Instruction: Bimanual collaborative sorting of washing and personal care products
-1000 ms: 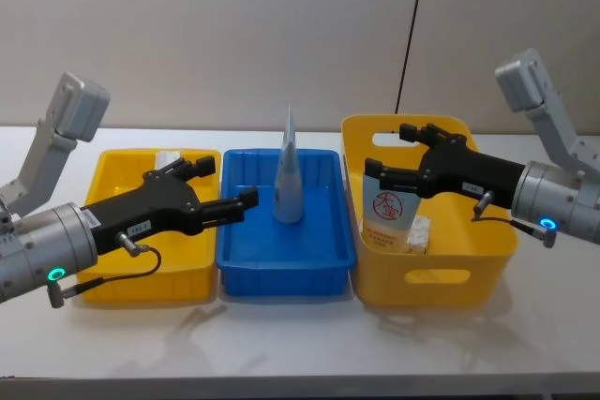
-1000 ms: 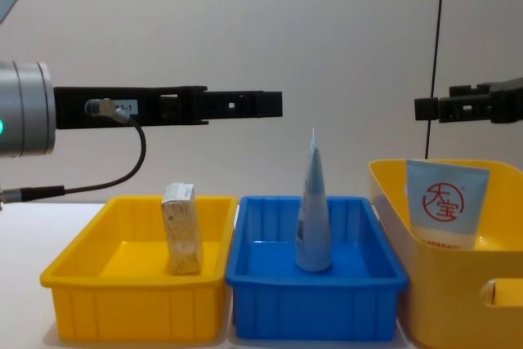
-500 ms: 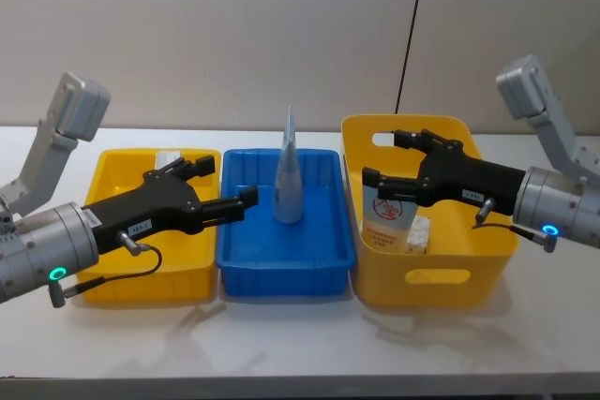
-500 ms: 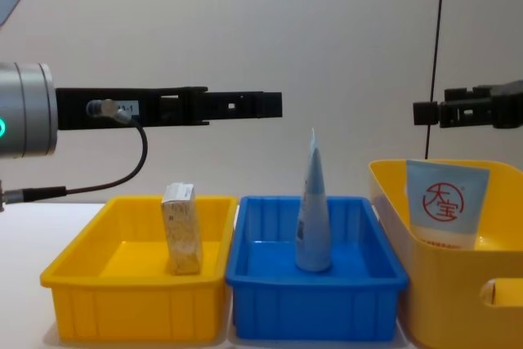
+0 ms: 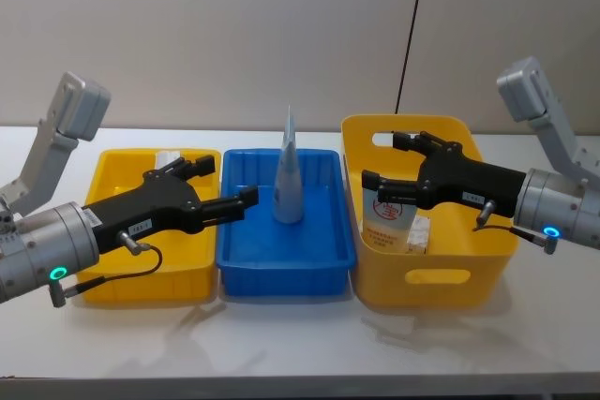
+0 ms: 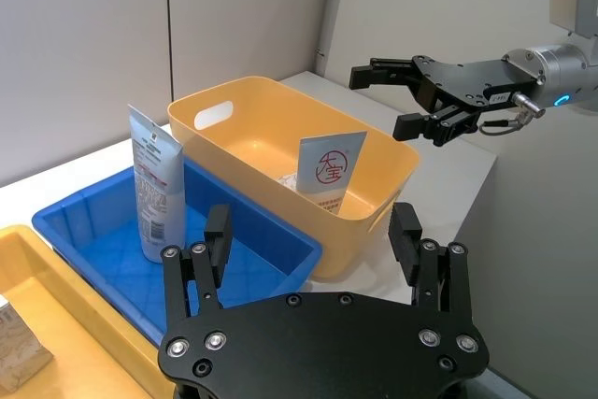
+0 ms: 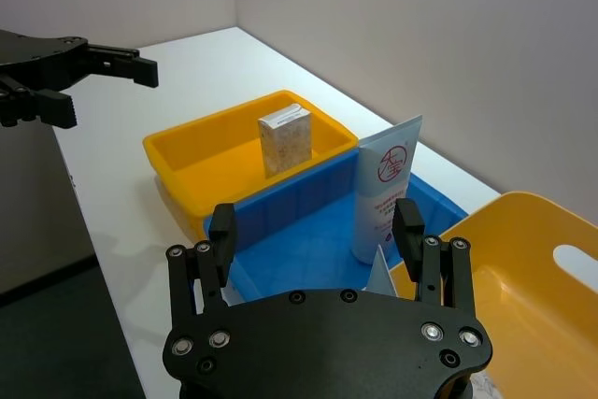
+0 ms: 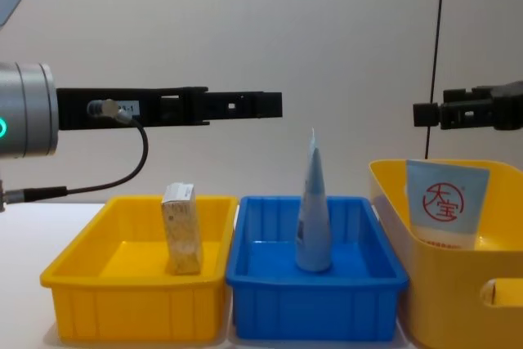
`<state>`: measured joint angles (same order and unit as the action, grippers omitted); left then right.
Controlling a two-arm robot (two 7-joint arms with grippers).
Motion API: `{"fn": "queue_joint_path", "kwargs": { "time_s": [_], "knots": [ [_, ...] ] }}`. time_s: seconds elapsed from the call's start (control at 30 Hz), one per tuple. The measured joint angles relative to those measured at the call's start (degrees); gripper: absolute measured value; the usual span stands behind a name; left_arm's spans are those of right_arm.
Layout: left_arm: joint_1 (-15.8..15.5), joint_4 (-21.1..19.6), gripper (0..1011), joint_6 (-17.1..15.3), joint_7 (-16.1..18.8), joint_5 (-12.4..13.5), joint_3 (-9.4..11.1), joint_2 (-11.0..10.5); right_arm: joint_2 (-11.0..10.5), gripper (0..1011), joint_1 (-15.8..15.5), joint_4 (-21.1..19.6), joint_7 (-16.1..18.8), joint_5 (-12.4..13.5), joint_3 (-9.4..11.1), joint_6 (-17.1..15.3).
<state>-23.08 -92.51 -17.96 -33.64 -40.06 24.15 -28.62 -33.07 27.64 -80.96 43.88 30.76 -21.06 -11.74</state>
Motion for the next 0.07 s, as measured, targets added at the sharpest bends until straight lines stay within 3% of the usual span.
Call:
{"fn": "queue_joint_path", "kwargs": {
  "time_s": [0.07],
  "knots": [
    [0.00, 0.00, 1001, 0.00, 0.01, 0.00, 0.00, 0.00, -0.01, 1002, 0.00, 0.00, 0.04, 0.01, -0.01, 0.03]
  ]
}}
